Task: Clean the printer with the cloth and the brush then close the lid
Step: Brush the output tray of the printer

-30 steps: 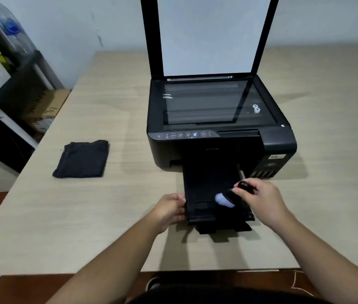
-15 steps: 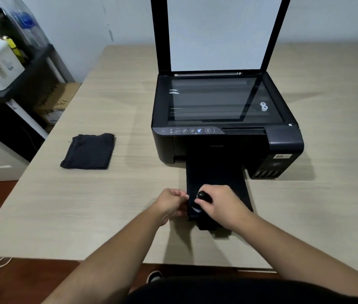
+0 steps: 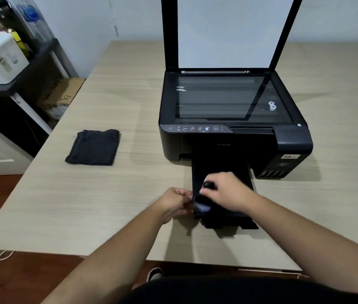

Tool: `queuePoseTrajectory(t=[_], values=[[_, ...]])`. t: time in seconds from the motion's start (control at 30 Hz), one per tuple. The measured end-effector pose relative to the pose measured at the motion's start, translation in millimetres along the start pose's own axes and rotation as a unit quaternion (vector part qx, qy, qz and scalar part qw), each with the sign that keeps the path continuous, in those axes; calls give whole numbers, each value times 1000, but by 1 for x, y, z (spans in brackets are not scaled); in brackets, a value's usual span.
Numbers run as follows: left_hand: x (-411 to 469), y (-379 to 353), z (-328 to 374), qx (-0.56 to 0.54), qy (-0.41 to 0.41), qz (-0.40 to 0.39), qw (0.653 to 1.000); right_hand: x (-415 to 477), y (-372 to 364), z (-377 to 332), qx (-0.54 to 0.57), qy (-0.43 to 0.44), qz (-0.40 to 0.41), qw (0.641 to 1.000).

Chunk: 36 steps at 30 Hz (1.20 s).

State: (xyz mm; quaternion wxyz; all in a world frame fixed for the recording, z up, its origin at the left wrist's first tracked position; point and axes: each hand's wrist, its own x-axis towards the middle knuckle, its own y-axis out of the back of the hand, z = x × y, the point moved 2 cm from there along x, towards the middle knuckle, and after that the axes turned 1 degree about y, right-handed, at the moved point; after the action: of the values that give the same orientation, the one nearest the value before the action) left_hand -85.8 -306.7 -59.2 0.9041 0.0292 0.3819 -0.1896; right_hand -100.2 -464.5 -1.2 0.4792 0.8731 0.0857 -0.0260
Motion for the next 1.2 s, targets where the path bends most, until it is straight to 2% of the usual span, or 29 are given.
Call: queuePoseTrajectory(t=[0.03, 0.07, 0.13, 0.17, 0.27, 0.3, 0.37, 0.4, 0.43, 0.5, 0.53, 0.57, 0.63, 0.67, 0.77, 0.8, 0.93, 0.97, 1.03, 1.07, 1.1, 1.2], values=[[0, 1, -1, -2, 1, -1, 1000, 0, -4, -5, 2, 9, -19, 1000], [0, 2, -1, -5, 5, -8, 1000, 4, -2, -2, 15, 0, 5, 1000], [0, 3, -1, -7, 13, -23, 1000, 10, 10, 4, 39, -39, 104, 993], [-1, 3, -1, -12, 15, -27, 999, 11, 11, 5, 45, -48, 99, 993], [-4, 2, -2, -24, 17, -31, 999, 7, -7, -13, -2, 31, -56, 998], [-5, 3, -1, -25, 19, -34, 999, 7, -9, -16, -15, 37, -50, 998], [-5, 3, 1, -23, 28, -34, 999, 13, -2, -9, -27, -4, 39, 999], [-6, 3, 2, -21, 31, -30, 999, 14, 1, -6, -33, -26, 52, 998], [-8, 2, 3, -19, 34, -25, 999, 12, 1, -6, -30, -23, 26, 999], [-11, 0, 3, -9, 32, -19, 999, -1, -6, -9, -12, 22, -85, 996], [-11, 0, 3, 0, 32, -16, 999, -8, -6, -6, -16, 23, -102, 994], [-11, 0, 4, 11, 35, -14, 999, -13, -1, 5, -23, -6, -79, 997], [-10, 0, 6, 22, 39, -5, 999, -23, 17, 27, -83, -75, 55, 992], [-10, -1, 6, 27, 36, 1, 999, -30, 20, 31, -107, -84, 86, 987], [-10, -4, 4, 57, 23, 29, 998, -57, 4, 14, -118, 21, 19, 993], [-9, -4, 3, 65, 20, 40, 997, -66, 3, 11, -140, 27, 15, 990], [-8, -8, 5, 72, 28, 61, 995, -74, 28, 48, -224, -124, 212, 943], [-9, -9, 6, 74, 31, 65, 995, -75, 20, 38, -204, -111, 195, 953], [-9, -10, 7, 84, 38, 66, 994, -73, -8, 7, -144, -7, 130, 981], [-9, -10, 7, 87, 43, 64, 993, -73, -21, -5, -140, 31, 108, 984], [-10, -9, 7, 90, 49, 61, 993, -71, -20, -7, -147, 30, 110, 982], [-9, -7, 8, 97, 61, 56, 992, -69, 32, 39, -203, -171, 114, 957]])
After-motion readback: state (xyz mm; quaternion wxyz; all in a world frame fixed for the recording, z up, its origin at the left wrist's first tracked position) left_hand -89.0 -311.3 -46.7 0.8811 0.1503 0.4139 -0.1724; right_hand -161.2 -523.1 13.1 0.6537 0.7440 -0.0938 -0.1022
